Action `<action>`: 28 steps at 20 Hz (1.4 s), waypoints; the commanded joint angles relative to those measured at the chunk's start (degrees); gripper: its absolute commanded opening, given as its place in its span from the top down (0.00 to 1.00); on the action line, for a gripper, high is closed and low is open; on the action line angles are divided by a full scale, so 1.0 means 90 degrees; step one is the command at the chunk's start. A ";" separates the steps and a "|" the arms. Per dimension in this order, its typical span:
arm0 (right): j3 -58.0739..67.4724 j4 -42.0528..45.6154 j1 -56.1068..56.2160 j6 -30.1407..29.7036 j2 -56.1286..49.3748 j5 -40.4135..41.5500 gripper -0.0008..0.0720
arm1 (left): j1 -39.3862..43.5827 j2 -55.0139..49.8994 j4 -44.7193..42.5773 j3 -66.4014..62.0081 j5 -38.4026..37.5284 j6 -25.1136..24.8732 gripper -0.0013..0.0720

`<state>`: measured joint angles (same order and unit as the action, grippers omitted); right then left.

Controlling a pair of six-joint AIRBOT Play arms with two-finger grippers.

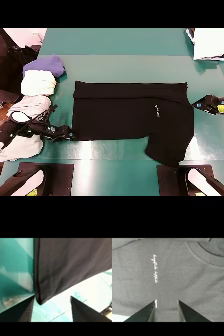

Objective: Fold the shirts.

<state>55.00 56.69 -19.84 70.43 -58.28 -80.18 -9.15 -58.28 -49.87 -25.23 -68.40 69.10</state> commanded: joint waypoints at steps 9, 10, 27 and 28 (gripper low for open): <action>-0.0007 0.0459 -0.0389 0.0073 0.0005 -0.0619 0.57 | 0.0607 0.0002 0.0109 -0.0032 0.0466 0.0000 0.94; -0.0017 0.0770 -0.0566 0.0194 0.0029 -0.0826 0.57 | 0.0607 0.0010 0.0107 -0.0175 0.0430 -0.0002 0.94; -0.2805 0.1513 -0.0891 0.0418 -0.0510 0.0270 0.51 | 0.0607 0.0015 0.0119 -0.1090 0.0432 -0.0015 0.94; -0.2761 0.1545 -0.0794 0.0418 -0.0542 0.0240 0.61 | 0.0607 0.0015 0.0119 -0.1090 0.0413 -0.0015 0.94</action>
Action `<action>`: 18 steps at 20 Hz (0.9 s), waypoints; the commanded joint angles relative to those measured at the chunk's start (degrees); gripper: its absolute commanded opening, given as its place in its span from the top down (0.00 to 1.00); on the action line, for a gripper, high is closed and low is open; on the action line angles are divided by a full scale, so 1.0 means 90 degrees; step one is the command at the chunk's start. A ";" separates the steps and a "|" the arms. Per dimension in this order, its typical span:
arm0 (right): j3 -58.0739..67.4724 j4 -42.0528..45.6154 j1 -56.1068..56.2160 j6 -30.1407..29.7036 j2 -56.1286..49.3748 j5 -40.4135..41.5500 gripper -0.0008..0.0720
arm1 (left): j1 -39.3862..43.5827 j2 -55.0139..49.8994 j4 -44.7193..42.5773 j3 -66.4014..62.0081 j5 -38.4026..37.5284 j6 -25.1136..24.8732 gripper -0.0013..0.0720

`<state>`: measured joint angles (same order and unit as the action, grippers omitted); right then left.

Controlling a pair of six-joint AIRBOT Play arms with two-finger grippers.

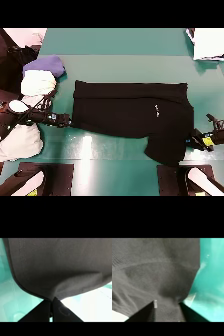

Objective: Fold the shirts.

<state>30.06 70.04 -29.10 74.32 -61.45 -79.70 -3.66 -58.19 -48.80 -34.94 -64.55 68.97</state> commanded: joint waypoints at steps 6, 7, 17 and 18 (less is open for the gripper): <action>0.0396 0.1401 0.0624 -0.0027 0.0916 -0.0644 0.97 | -0.0002 0.0376 -0.1022 -0.0070 -0.0962 0.0250 0.94; 0.0457 0.1758 0.0646 -0.0027 0.1243 -0.0850 0.97 | -0.0002 0.0605 -0.1297 -0.0070 -0.1103 0.0403 0.94; 0.1768 0.0872 0.1702 0.0359 0.1906 0.0097 0.97 | -0.0002 0.0935 -0.0430 -0.0381 -0.0204 0.0695 0.94; 0.1994 0.0877 0.1870 0.0372 0.1571 0.0248 0.97 | -0.0002 0.0682 -0.0379 -0.0593 -0.0095 0.0692 0.94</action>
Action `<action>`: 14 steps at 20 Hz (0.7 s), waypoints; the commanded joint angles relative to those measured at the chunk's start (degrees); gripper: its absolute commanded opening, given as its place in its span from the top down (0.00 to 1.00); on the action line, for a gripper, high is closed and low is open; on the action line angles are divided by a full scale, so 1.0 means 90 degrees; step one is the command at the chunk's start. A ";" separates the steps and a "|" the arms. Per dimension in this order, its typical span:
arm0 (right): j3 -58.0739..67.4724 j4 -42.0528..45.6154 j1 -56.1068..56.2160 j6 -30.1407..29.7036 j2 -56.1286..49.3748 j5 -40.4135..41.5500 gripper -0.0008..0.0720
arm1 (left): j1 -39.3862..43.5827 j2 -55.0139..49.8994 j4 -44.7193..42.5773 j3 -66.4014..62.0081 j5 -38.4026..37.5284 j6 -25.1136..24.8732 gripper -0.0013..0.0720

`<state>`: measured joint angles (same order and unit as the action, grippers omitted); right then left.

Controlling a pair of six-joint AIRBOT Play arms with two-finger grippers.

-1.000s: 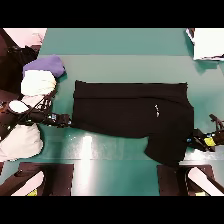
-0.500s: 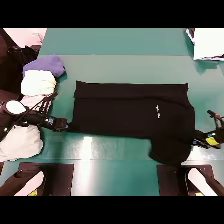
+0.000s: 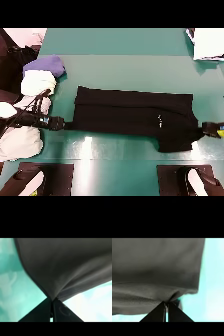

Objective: Fold the shirts.

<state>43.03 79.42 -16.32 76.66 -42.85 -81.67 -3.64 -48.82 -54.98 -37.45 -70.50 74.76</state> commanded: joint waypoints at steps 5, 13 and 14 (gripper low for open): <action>0.1819 -0.0214 0.0911 0.0221 -0.2339 0.0942 0.97 | -0.0005 -0.2118 0.0423 -0.1773 0.1520 0.0029 0.94; 0.3451 -0.0568 0.1103 0.0534 -0.4444 0.1209 0.97 | -0.0005 -0.4408 0.0860 -0.3691 0.1826 0.0027 0.94; 0.3616 -0.0886 0.1047 0.0532 -0.4607 0.1273 0.97 | -0.0005 -0.4454 0.0894 -0.3745 0.2033 0.0027 0.87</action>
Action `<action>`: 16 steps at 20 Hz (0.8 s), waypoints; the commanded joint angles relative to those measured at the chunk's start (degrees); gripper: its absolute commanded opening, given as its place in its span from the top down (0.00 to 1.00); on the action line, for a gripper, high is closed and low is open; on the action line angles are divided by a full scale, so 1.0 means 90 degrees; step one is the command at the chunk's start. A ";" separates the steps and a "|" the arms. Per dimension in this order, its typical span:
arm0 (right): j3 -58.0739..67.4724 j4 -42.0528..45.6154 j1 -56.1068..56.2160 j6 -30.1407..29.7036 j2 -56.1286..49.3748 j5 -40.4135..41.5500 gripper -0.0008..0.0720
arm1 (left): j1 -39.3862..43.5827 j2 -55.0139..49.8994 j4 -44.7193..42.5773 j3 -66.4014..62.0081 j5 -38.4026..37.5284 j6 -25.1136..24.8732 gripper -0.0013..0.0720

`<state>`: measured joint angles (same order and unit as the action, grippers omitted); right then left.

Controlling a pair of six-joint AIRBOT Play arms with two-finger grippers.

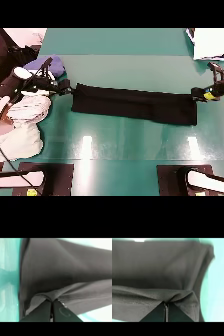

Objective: Fold the shirts.

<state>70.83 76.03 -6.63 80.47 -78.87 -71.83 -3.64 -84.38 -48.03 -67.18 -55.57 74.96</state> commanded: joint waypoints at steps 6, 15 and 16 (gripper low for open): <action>0.1440 -0.2152 -0.0707 -0.0267 -0.1231 -0.0461 0.13 | -0.0005 -0.0505 0.0561 -0.1168 -0.0160 0.0000 0.16; -0.0403 -0.2188 -0.2402 -0.1462 -0.0964 -0.0911 0.16 | 0.0736 -0.0500 0.0529 -0.1258 -0.1124 -0.0284 0.93; -0.0512 -0.2234 -0.2540 -0.1622 -0.1103 -0.0935 0.16 | 0.0916 -0.0503 0.0527 -0.1258 -0.1088 -0.0284 0.93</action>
<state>70.15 56.86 -25.19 69.58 -87.22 -79.37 1.23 -88.86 -43.29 -78.32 -64.51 72.95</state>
